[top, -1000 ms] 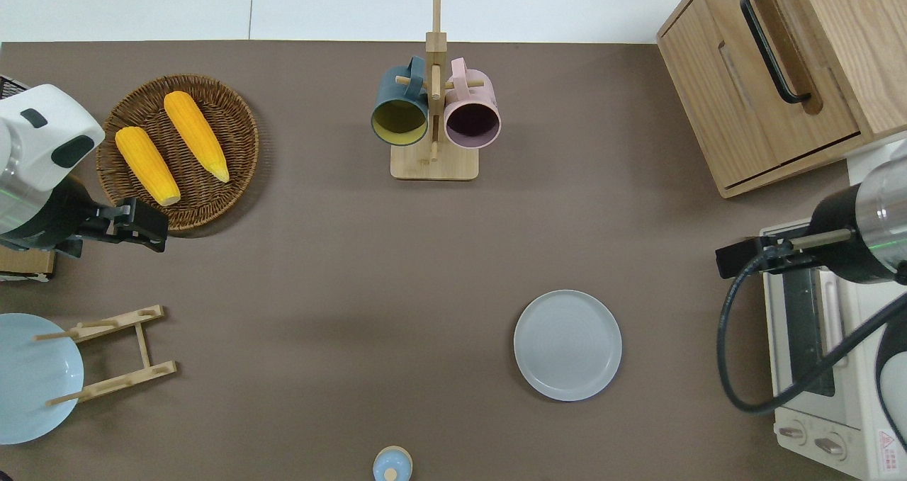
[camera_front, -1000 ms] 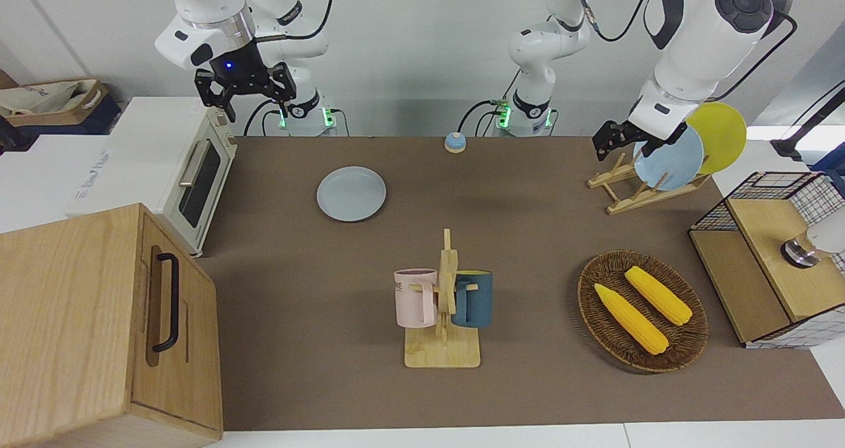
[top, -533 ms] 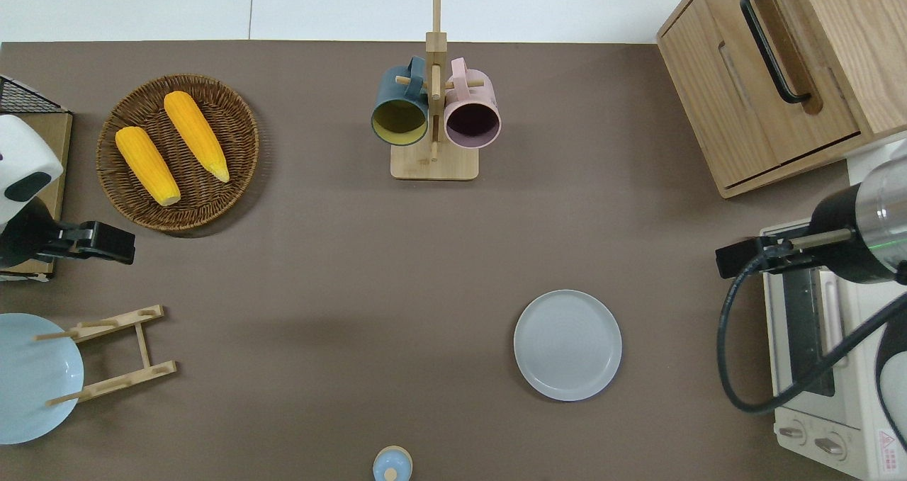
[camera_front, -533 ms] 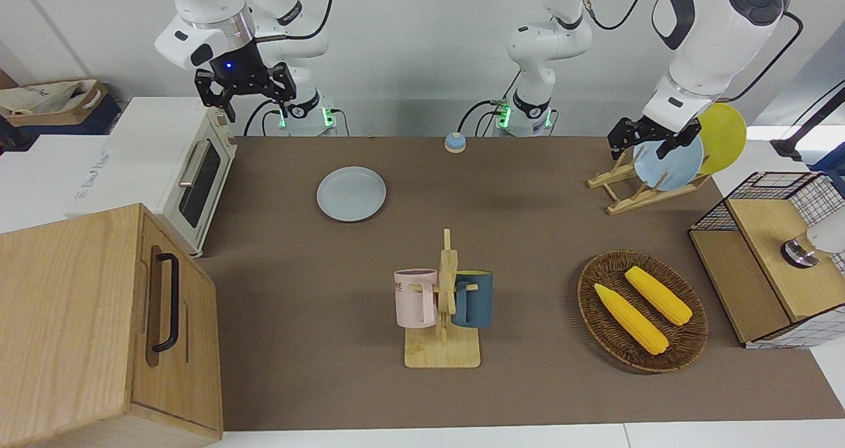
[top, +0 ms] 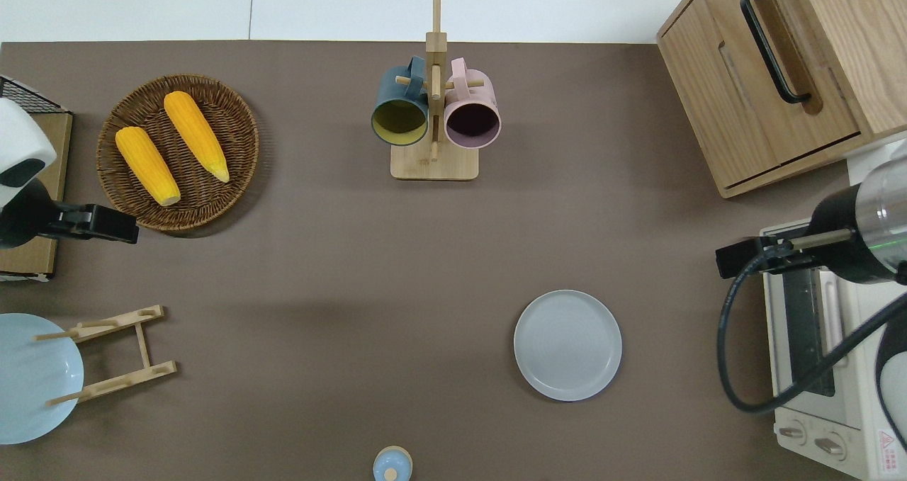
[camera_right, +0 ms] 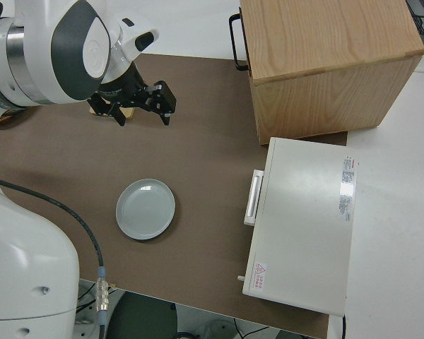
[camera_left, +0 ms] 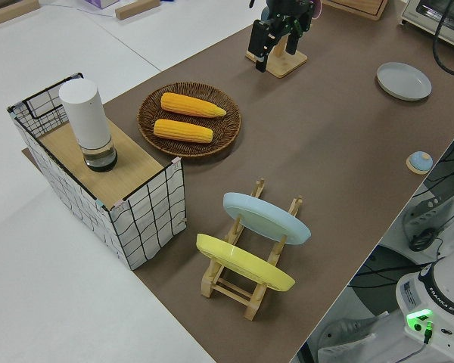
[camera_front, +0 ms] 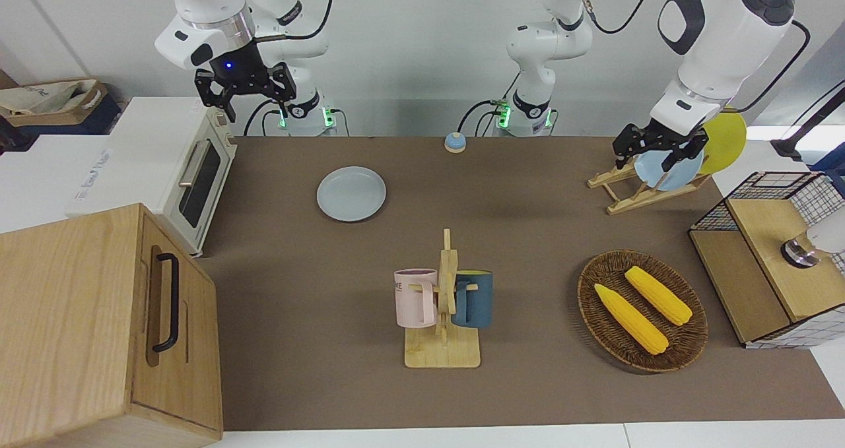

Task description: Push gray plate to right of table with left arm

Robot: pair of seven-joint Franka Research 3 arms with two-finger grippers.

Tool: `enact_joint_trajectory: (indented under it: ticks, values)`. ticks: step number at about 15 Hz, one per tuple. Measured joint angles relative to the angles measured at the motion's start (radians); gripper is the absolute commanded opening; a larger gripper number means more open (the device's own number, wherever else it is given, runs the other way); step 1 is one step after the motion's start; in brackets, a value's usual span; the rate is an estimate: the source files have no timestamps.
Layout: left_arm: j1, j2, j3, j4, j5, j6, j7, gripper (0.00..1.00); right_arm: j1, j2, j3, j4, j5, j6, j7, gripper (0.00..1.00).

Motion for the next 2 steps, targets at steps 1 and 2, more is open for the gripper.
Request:
enact_joint_trajectory:
  ticks: [1, 2]
  values:
    - [-0.007, 0.001, 0.004, 0.000, 0.000, 0.005, 0.000, 1.00, 0.000, 0.000, 0.000, 0.000, 0.000, 0.000, 0.000, 0.983]
    - [-0.010, 0.001, 0.004, 0.000, 0.000, 0.012, 0.000, 1.00, 0.000, 0.000, 0.000, 0.000, 0.000, 0.000, 0.000, 0.983]
